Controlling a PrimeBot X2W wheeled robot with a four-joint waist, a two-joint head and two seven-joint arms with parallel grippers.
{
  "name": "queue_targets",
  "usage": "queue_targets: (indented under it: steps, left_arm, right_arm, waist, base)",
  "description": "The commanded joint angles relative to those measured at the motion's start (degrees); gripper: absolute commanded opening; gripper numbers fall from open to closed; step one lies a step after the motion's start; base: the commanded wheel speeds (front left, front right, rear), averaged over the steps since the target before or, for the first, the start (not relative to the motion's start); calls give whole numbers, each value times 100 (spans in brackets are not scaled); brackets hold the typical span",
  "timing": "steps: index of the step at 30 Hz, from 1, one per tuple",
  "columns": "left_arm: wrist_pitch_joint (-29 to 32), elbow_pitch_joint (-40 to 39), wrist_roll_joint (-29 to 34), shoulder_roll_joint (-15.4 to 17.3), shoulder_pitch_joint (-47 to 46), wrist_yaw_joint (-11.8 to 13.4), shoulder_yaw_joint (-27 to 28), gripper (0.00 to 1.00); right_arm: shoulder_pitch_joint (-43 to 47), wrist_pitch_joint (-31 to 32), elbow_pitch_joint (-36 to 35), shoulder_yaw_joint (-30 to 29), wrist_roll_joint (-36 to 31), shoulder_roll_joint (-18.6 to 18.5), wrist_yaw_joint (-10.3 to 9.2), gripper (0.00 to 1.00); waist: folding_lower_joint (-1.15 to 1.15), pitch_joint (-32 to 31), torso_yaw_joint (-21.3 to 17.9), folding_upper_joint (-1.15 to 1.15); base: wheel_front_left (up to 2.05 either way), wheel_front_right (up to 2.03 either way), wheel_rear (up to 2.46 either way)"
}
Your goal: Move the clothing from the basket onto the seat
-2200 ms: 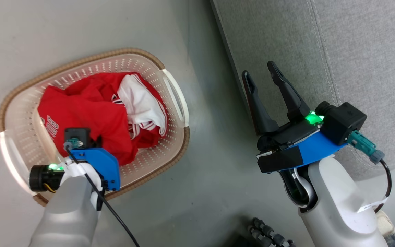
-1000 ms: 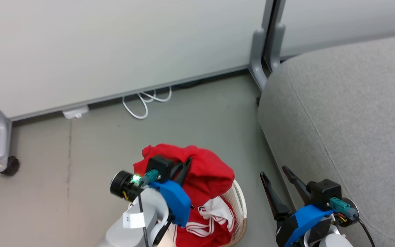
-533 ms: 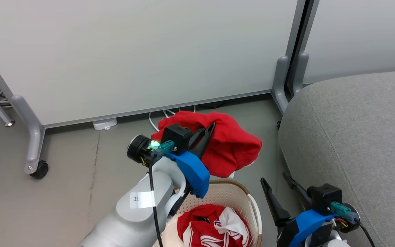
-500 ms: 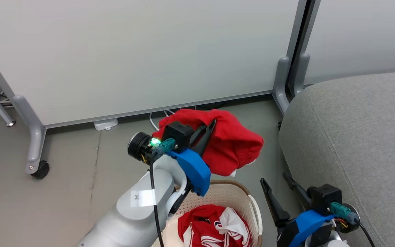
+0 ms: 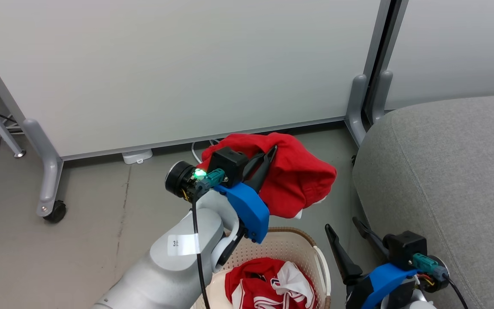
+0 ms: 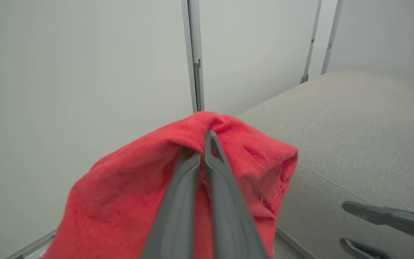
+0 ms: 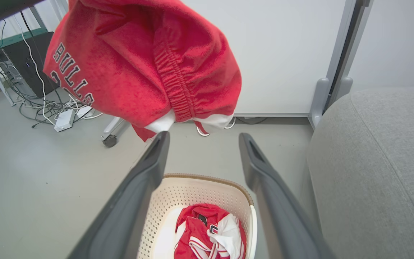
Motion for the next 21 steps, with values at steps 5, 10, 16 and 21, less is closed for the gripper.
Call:
queue_targets:
  steps: [5,10,16,21]
  left_arm:
    - [-43,66,-117,0,-50,42,-106,0]
    - [-46,108,-191,0,-54,48,-199,0]
    - [-50,96,-261,1,-22,49,-274,0]
    - [-46,51,-271,1,-1,53,-301,0]
  right_arm:
    - [-26,9,13,19,-7,-19,3,100]
    - [-79,67,26,4,-30,-19,3,100]
    - [-341,228,57,22,-199,-19,3,100]
    - [-653,419,155,47,-357,-19,3,100]
  waist:
    - [0,31,-19,-1]
    - [0,56,-30,-1]
    - [0,88,-9,-1]
    - [0,114,21,-1]
  base:
    - [0,0,0]
    - [0,0,0]
    - [0,0,0]
    - [0,0,0]
